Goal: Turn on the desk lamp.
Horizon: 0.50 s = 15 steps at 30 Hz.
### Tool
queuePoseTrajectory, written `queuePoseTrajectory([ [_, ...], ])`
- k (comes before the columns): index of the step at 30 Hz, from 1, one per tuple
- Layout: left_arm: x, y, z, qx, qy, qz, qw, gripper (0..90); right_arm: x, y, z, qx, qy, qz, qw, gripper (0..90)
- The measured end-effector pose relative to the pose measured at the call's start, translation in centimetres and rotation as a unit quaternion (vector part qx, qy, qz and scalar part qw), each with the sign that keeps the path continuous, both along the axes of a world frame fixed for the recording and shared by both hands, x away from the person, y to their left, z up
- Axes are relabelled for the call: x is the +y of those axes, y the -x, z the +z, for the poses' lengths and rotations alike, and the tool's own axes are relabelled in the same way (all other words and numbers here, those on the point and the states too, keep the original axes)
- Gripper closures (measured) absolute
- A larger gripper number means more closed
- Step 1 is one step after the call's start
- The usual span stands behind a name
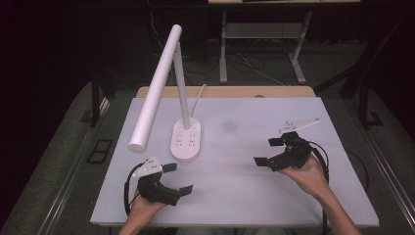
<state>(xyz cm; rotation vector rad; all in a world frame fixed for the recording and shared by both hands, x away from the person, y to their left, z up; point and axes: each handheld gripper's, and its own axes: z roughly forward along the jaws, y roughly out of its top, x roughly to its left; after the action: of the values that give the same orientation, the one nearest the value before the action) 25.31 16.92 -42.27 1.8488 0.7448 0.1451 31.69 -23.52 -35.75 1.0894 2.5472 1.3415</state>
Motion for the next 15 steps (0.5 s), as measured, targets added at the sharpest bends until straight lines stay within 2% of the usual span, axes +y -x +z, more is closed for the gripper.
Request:
queuePoseTrajectory([
  [15,0.0,0.0,0.0,0.0,0.001,0.0,1.0,0.0,2.4,-2.0,0.8,0.002,0.011,0.016,0.9998,0.9],
])
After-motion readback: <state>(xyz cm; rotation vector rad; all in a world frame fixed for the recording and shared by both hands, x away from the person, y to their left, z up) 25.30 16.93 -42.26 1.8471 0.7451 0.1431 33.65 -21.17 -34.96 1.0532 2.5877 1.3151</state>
